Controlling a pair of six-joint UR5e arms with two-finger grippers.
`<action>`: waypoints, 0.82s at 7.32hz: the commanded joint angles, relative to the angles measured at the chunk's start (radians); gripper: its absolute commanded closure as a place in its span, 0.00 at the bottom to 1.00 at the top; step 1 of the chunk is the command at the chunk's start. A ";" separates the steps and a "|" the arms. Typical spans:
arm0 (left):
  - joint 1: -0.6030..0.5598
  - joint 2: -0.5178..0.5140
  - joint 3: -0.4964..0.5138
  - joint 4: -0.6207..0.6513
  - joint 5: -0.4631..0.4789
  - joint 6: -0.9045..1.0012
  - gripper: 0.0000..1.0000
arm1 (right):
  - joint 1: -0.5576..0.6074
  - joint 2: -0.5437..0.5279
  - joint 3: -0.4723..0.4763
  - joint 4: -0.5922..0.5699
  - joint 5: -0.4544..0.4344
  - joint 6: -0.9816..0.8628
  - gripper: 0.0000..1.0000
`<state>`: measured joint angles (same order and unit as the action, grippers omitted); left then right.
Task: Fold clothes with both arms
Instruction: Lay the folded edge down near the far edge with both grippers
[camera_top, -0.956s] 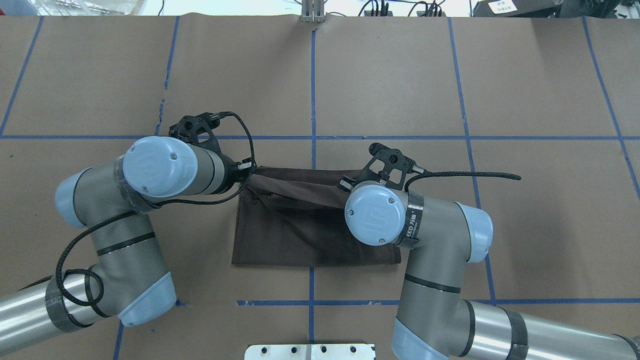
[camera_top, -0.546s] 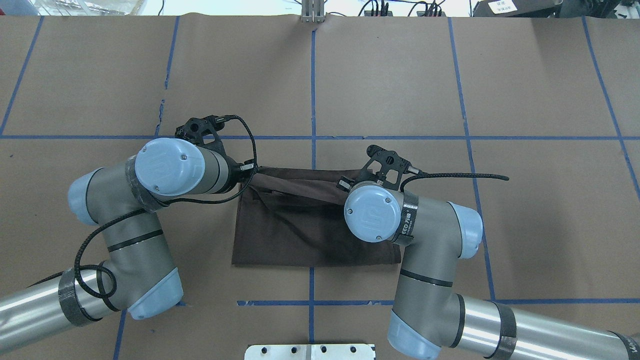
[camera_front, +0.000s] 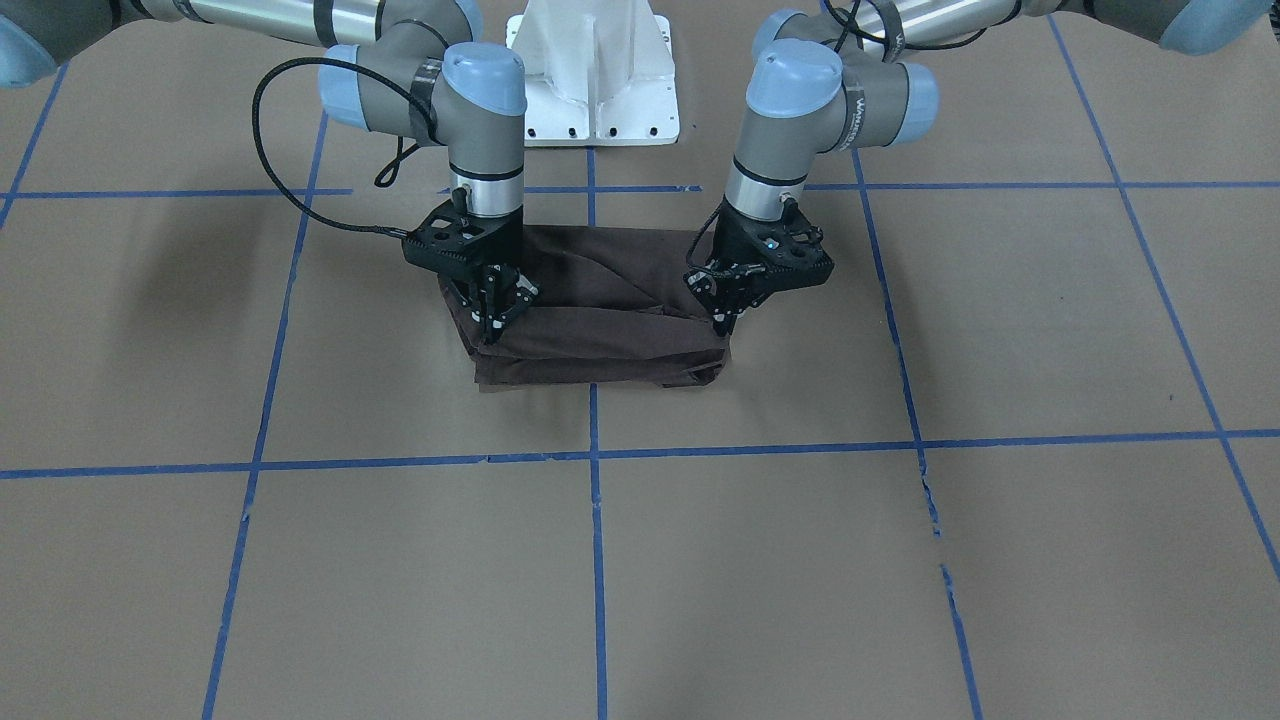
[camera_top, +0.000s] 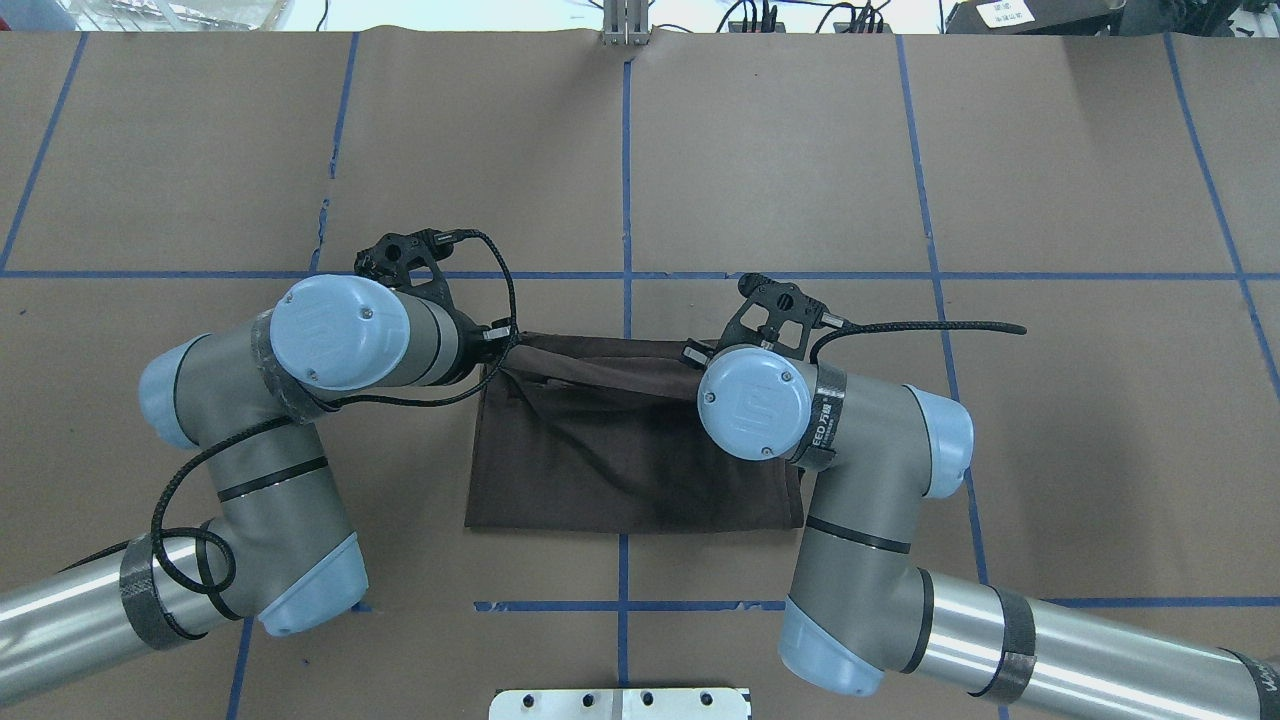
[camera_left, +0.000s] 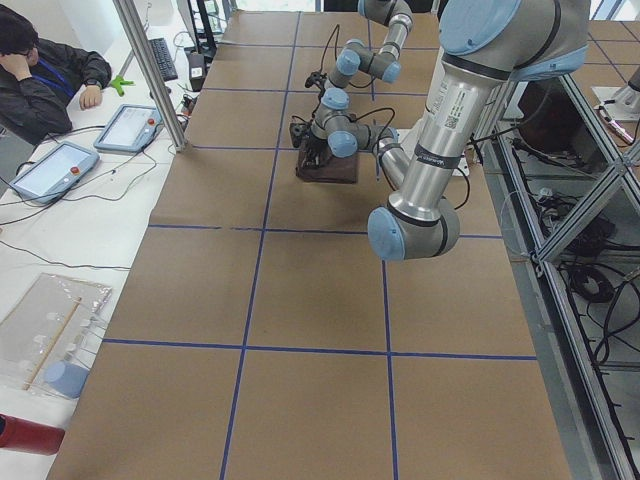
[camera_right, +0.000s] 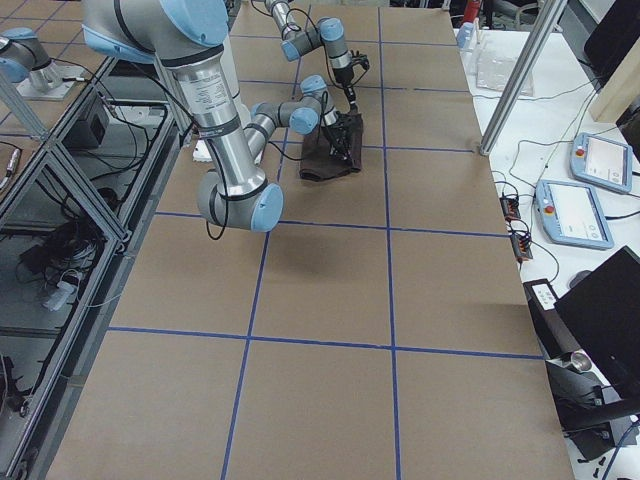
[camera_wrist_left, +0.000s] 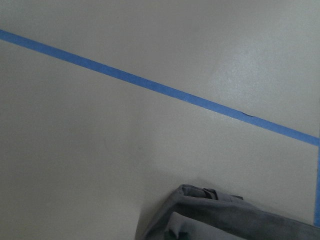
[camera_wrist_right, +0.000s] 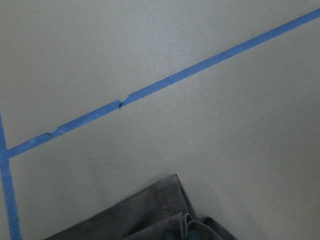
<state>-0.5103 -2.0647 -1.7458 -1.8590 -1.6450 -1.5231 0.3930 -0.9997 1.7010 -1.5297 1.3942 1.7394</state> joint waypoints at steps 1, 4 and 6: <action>-0.010 0.000 -0.003 0.001 -0.004 0.090 0.00 | 0.021 0.004 0.002 0.002 0.011 -0.119 0.00; -0.100 0.014 -0.015 -0.002 -0.102 0.259 0.00 | 0.018 0.047 0.038 -0.004 0.091 -0.169 0.00; -0.106 0.017 -0.015 -0.002 -0.102 0.270 0.00 | -0.054 0.053 0.039 -0.004 0.053 -0.217 0.00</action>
<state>-0.6094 -2.0498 -1.7605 -1.8607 -1.7428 -1.2670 0.3808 -0.9511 1.7382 -1.5333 1.4688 1.5563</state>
